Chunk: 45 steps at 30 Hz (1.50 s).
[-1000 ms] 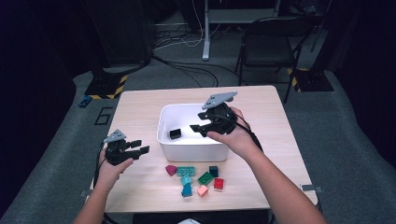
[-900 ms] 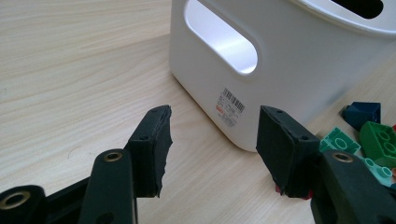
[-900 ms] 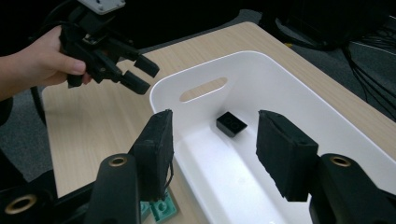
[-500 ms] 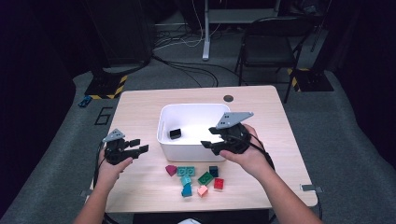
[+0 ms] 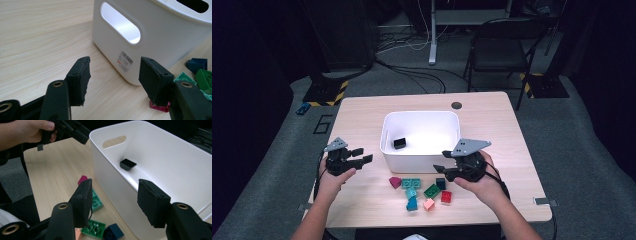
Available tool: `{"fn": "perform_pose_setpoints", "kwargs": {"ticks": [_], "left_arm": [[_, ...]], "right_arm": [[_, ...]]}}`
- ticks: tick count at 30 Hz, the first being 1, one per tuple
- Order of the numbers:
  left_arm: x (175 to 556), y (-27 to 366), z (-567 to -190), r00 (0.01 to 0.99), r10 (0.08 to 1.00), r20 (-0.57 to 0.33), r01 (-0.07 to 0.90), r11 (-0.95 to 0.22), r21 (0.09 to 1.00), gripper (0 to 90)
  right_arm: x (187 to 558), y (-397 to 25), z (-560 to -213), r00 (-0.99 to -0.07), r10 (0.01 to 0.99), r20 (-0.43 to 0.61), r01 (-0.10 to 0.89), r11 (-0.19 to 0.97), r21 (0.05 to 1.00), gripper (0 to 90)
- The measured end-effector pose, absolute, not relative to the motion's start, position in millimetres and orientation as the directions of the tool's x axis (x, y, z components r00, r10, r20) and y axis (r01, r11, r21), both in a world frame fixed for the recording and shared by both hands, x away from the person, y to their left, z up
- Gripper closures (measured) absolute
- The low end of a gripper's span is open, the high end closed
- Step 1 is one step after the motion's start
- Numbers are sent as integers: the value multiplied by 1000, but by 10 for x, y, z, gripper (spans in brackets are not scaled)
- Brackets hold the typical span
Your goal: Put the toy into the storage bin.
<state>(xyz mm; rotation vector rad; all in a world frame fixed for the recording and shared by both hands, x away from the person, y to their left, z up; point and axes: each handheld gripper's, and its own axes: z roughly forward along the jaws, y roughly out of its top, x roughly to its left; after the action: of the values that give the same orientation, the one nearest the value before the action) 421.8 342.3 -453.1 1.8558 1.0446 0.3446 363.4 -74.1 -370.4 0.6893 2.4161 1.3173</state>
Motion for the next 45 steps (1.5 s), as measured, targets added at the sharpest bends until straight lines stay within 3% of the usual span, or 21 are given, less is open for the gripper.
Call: {"fn": "perform_pose_setpoints", "kwargs": {"ticks": [11,24,45], "left_arm": [[4211,3428,-4508,587,784,-201,507,-162,847,373],[4232,3400,-4534,588,788,-182,510,-187,839,399],[4341,3418,-4525,585,788,-192,508,-172,844,413]], "right_arm": [[3615,-774,-4168,-824,567,-20,302,468,830,476],[3632,-900,-4636,-847,531,8,323,503,801,520],[3562,-893,-5019,-884,465,40,337,577,744,525]]}}
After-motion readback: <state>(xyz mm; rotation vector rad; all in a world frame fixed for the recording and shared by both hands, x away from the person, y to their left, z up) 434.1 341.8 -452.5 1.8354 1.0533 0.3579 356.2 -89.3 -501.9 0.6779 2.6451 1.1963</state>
